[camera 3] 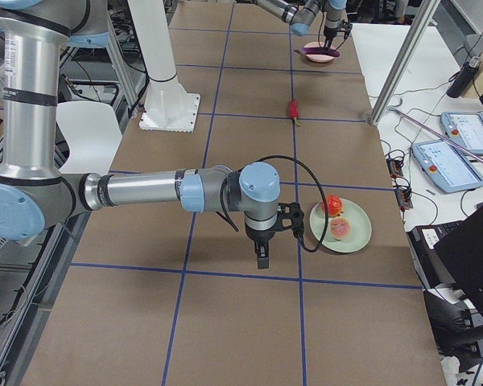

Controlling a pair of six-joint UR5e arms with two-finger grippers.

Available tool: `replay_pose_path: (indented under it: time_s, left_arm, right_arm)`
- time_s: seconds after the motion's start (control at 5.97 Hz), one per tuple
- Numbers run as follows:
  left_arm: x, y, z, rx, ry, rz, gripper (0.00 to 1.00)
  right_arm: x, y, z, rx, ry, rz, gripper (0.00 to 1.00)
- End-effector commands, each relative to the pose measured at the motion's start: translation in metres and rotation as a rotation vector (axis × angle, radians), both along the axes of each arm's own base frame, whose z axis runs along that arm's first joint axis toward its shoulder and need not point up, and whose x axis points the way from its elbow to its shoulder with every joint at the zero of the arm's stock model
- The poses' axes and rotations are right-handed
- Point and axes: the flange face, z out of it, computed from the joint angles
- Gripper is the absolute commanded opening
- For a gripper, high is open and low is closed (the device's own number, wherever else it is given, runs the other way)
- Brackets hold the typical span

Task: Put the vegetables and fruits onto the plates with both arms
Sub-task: 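Grasp the eggplant with the left gripper and carry it to the pink plate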

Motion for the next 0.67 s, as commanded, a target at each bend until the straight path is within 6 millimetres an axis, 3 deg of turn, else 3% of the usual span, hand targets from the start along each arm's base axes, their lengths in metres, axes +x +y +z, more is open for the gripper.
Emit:
replay_pose_path:
  time_s: [0.0,0.17,0.34,0.5]
  left_arm:
    - [-0.027,-0.012,0.053,0.037,-0.065,-0.030,0.00]
    - [-0.037,-0.012,0.064,0.031,-0.084,-0.049,0.37]
    - [-0.037,-0.010,0.065,0.031,-0.082,-0.049,0.99]
    - [-0.036,-0.008,0.054,0.017,-0.054,-0.108,1.00]
  right_arm:
    - [0.000,0.000,0.000,-0.001,0.000,0.001,1.00]
    - [0.000,0.000,0.000,-0.001,0.000,0.001,1.00]
    - [0.000,0.000,0.000,-0.001,0.000,0.001,1.00]
    - [0.000,-0.001,-0.001,0.000,0.000,0.001,1.00]
